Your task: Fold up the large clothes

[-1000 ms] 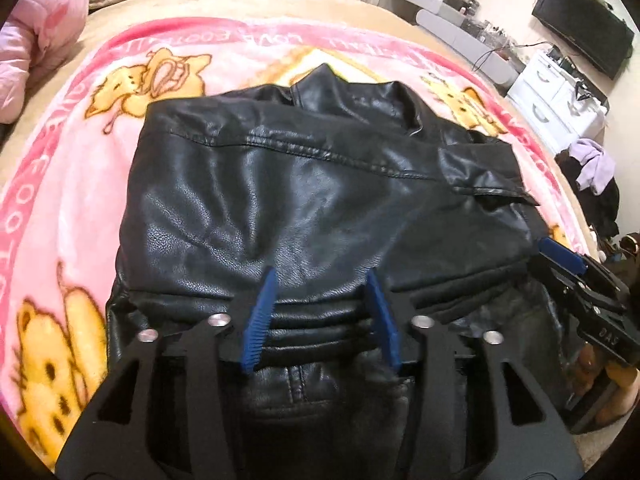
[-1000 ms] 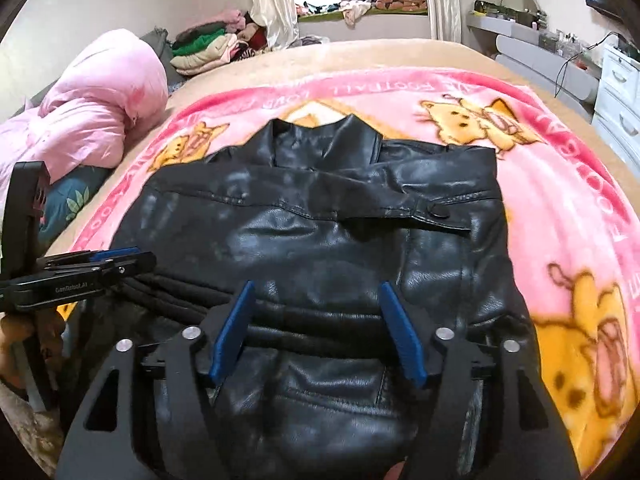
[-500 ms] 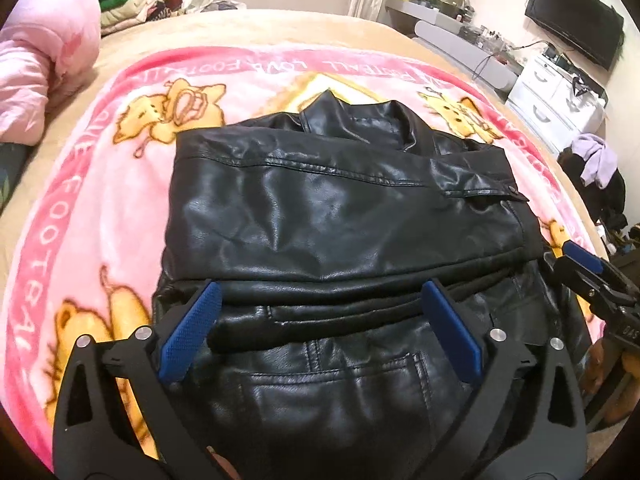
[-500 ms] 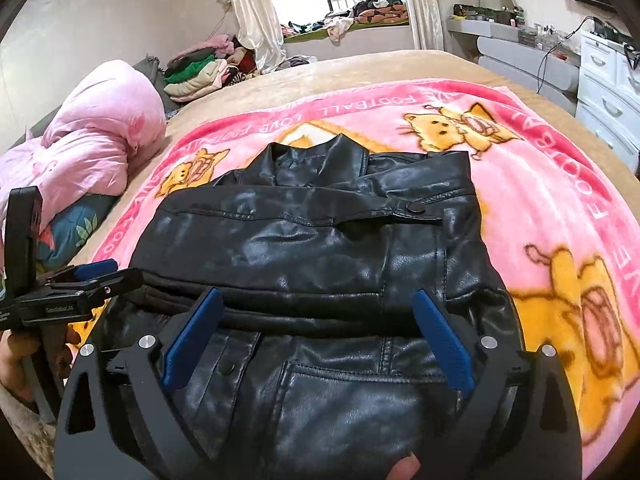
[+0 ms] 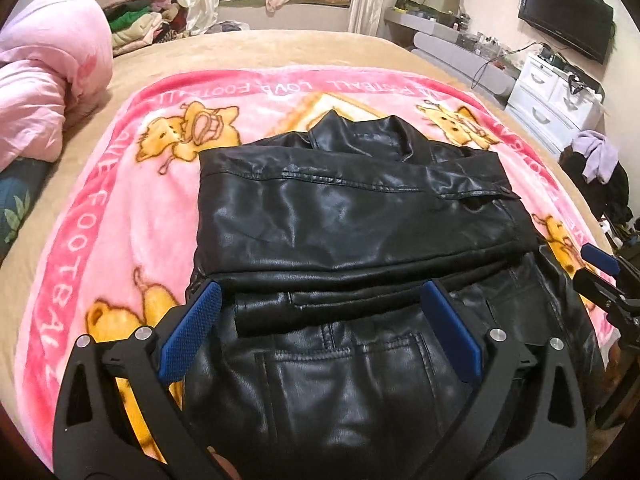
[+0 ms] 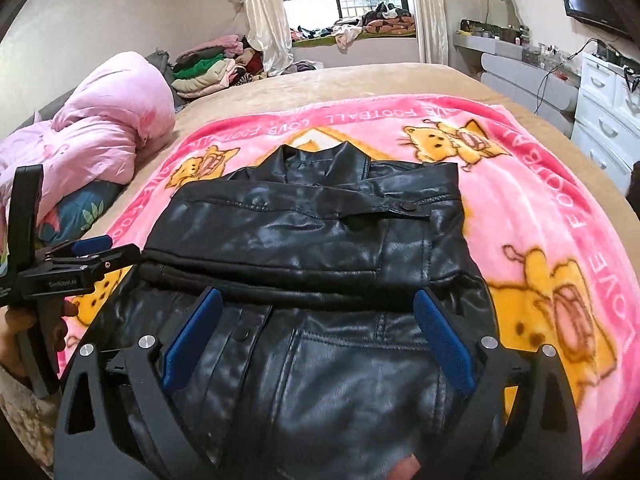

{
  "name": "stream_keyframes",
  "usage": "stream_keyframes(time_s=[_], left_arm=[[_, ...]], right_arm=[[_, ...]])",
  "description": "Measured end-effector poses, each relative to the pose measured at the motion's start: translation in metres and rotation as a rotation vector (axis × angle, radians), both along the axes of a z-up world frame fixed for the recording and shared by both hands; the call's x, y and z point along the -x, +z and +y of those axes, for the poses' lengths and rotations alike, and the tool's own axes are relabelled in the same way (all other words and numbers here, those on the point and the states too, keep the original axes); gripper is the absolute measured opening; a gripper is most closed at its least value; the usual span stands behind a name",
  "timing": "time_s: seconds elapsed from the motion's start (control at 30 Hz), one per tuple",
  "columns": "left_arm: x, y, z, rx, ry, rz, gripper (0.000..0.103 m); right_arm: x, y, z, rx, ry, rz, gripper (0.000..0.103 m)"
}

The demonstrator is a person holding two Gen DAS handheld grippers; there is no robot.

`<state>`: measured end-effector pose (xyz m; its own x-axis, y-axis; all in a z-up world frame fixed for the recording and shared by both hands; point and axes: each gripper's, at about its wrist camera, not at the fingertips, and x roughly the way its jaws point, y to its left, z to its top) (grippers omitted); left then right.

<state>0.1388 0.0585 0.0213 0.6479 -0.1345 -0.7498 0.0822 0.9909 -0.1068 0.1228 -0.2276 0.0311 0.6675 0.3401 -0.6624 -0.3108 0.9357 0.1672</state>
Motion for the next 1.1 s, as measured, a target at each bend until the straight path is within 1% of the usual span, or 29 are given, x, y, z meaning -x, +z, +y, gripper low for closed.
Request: stream_keyframes(time_s=[0.13,0.3,0.43,0.5,0.6,0.93,1.1], left_arm=[[0.009,0.004,0.0,-0.008,0.002,-0.011,0.094],[0.026,0.01,0.007,0.009,0.017,-0.026,0.094],[0.038,0.012,0.013,-0.033,0.049,-0.039,0.094],[0.047,0.012,0.019,-0.04,0.069,-0.043,0.094],[0.06,0.009,0.03,-0.024,0.095,-0.033,0.094],[0.104,-0.02,0.055,0.03,0.154,0.036,0.094],[0.125,-0.029,0.064,0.031,0.18,0.068,0.094]], right_arm=[[0.013,0.001,-0.008,-0.018,0.005,0.02,0.096],[0.032,0.0,-0.017,0.001,0.004,0.029,0.096],[0.046,-0.006,-0.028,0.014,0.004,0.047,0.096],[0.054,-0.011,-0.036,0.021,0.0,0.065,0.096],[0.062,-0.018,-0.048,0.016,-0.009,0.09,0.096],[0.086,-0.034,-0.086,0.009,-0.043,0.146,0.096],[0.096,-0.043,-0.099,-0.005,-0.047,0.179,0.096]])
